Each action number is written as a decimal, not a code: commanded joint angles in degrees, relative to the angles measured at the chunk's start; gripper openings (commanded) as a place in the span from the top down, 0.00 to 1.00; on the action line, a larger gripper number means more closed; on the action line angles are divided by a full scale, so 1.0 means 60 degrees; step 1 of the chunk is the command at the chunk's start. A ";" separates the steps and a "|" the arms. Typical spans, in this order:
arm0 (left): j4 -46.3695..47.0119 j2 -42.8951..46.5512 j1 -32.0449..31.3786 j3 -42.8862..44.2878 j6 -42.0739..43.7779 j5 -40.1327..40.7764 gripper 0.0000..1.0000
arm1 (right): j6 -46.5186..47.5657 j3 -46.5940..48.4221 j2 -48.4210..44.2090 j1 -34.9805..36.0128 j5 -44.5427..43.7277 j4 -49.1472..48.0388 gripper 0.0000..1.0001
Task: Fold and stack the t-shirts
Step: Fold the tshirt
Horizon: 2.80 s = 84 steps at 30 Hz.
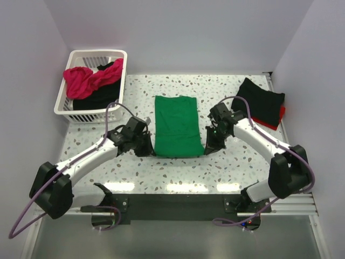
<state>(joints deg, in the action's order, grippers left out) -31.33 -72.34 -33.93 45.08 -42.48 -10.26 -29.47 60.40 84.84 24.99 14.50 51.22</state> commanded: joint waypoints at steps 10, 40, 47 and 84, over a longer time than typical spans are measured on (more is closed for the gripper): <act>-0.2512 0.2416 -0.0380 0.0572 -0.0888 -0.0165 1.00 | -0.0771 0.0361 -0.2230 0.0302 -0.0381 0.1922 1.00; -0.0257 -0.0760 0.1378 0.2740 0.0926 -0.1292 1.00 | -0.0376 0.5340 0.1840 -0.0284 -0.1304 0.1160 1.00; -0.0066 -0.2150 0.2036 0.3413 0.1542 -0.1732 1.00 | -0.0273 0.6645 0.3202 -0.0532 -0.1304 0.1131 1.00; 0.2013 -0.7133 0.3649 0.8041 0.1177 -0.1190 0.38 | -0.0464 1.1803 0.8346 -0.1397 -0.0880 -0.0933 0.39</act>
<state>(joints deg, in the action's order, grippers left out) -25.98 -114.21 -12.88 88.62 -33.41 -19.88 -31.51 128.38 135.02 17.63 8.58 52.47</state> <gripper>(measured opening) 0.581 0.522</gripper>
